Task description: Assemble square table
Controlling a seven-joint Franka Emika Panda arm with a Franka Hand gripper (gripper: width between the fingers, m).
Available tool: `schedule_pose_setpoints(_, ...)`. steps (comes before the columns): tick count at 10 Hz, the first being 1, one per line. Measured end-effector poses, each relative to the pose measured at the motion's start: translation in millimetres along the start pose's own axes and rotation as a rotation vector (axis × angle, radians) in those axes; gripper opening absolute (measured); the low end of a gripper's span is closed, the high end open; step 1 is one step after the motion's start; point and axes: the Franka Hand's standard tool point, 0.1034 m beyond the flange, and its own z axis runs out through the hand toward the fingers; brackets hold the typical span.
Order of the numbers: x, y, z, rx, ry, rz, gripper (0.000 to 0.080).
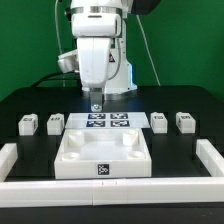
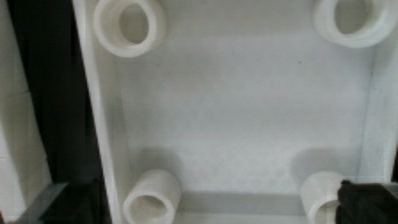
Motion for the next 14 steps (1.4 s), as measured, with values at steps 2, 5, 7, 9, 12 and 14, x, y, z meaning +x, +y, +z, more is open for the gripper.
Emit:
schedule_pose_setpoints(2,18.9,-10.3,10.7,0.003,-0.032,0.101,0.0650)
schedule_pose_setpoints(5,31.9,-51.2,53.7,0.036,-0.020,0.122,0.0650)
schedule_pose_setpoints(7,28.5,-75.1,70.9,0.032,0.003,0.127,0.0650)
schedule_pose_setpoints(9,15.4,-89.3,76.3,0.049,-0.004,0.135,0.0650)
schedule_pose_setpoints(12,14.2,-88.9,80.8,0.051,-0.002,0.131,0.0650)
schedule_pose_setpoints(14,14.6,-89.5,81.1,0.052,-0.002,0.131,0.0483)
